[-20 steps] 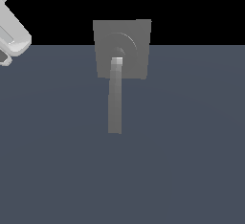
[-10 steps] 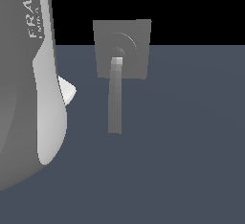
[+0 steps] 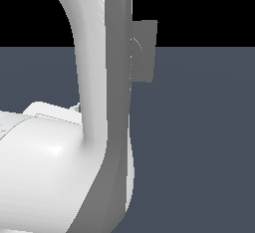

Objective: Turn on the faucet by rotating a designated handle.

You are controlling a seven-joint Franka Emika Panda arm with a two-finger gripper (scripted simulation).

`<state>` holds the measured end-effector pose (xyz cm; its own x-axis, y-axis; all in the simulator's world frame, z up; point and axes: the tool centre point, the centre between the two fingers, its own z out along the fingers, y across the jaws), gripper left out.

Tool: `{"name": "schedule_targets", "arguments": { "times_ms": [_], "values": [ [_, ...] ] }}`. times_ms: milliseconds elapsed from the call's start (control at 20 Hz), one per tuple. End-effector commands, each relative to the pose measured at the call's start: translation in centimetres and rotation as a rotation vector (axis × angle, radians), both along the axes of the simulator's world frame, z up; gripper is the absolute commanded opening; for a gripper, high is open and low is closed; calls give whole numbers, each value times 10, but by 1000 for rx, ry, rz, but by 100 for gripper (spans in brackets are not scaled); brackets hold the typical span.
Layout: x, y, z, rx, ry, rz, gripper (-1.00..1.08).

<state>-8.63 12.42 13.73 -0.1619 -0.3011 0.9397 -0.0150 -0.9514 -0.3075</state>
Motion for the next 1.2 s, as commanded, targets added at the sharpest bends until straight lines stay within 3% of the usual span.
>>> {"name": "schedule_targets", "arguments": {
  "times_ms": [0,200,400,700,1150],
  "values": [
    [-6,-16,-21,-98,63,-20,-100],
    [-13,-34,-42,-198,131,-41,-100],
    [-17,-43,-53,-248,166,-51,-100],
    [-18,-44,-54,-252,169,-52,-100],
    [-21,-77,-53,-253,170,-52,-100]
  ]
}}
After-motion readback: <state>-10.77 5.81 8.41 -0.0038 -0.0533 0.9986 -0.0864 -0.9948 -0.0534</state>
